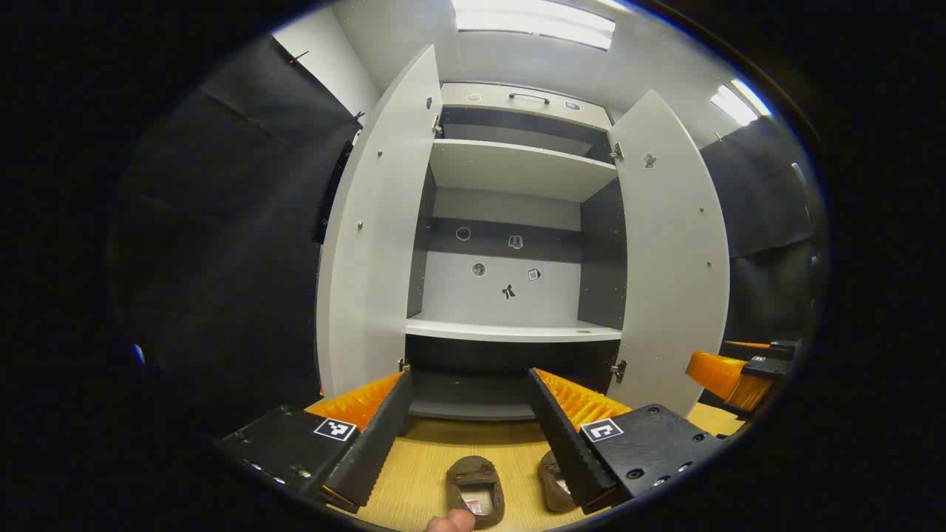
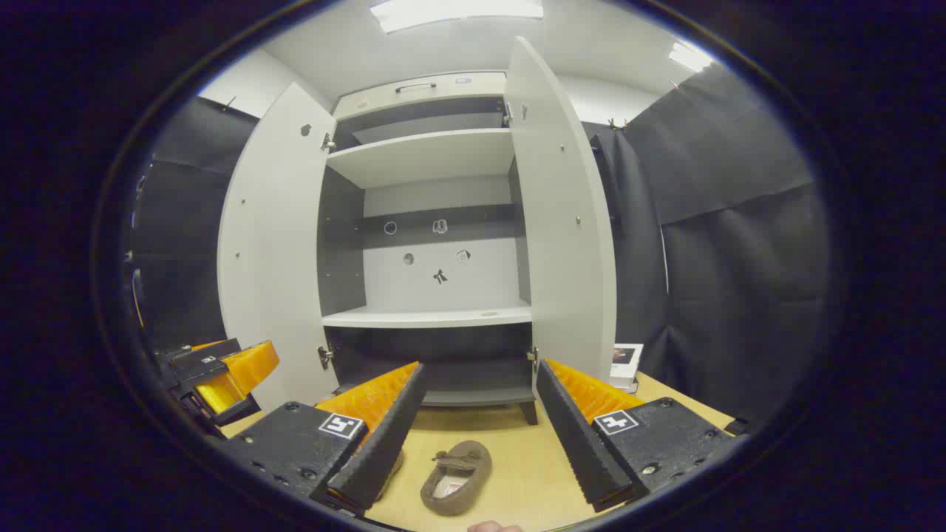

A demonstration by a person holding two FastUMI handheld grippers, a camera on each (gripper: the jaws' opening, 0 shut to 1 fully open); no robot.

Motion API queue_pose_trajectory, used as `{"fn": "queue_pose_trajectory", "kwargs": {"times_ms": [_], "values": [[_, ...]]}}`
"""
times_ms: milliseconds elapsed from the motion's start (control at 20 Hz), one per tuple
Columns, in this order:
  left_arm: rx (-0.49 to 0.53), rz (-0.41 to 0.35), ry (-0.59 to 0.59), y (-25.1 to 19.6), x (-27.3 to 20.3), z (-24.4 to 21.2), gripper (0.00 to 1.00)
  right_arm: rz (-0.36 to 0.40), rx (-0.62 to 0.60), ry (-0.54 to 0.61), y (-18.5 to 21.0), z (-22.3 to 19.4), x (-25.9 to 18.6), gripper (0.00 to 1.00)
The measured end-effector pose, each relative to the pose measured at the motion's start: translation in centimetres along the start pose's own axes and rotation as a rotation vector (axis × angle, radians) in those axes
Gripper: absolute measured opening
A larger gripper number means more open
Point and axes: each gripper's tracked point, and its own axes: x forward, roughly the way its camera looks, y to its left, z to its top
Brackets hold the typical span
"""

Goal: Grab one shoe with the right hand and put it into the shoe cabinet, grab the other shoe with the left hand and put it into the shoe cabinet; then close the right door with the right hand and the left door with the left hand.

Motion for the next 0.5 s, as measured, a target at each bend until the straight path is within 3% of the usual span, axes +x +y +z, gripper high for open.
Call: {"fn": "queue_pose_trajectory", "kwargs": {"times_ms": [50, 100, 250, 450, 500], "values": [[0.002, 0.003, 0.004, 0.09, -0.10, -0.13, 0.94, -0.005, -0.001, 0.001, -0.23, 0.14, 0.08, 0.98], [0.004, 0.011, 0.008, 0.18, -0.16, -0.26, 0.94, -0.009, 0.000, 0.002, -0.41, 0.09, 0.00, 0.94], [0.014, 0.023, 0.007, 0.18, -0.44, -0.29, 0.94, -0.015, 0.003, 0.004, -0.82, 0.07, -0.16, 0.99], [0.018, 0.022, 0.007, 0.04, -0.48, -0.20, 0.94, -0.013, -0.006, 0.021, -1.01, -0.42, -0.39, 0.98], [0.014, 0.022, 0.009, 0.00, -0.42, -0.19, 0.94, -0.012, -0.006, 0.024, -0.90, -0.52, -0.38, 0.94]]}}
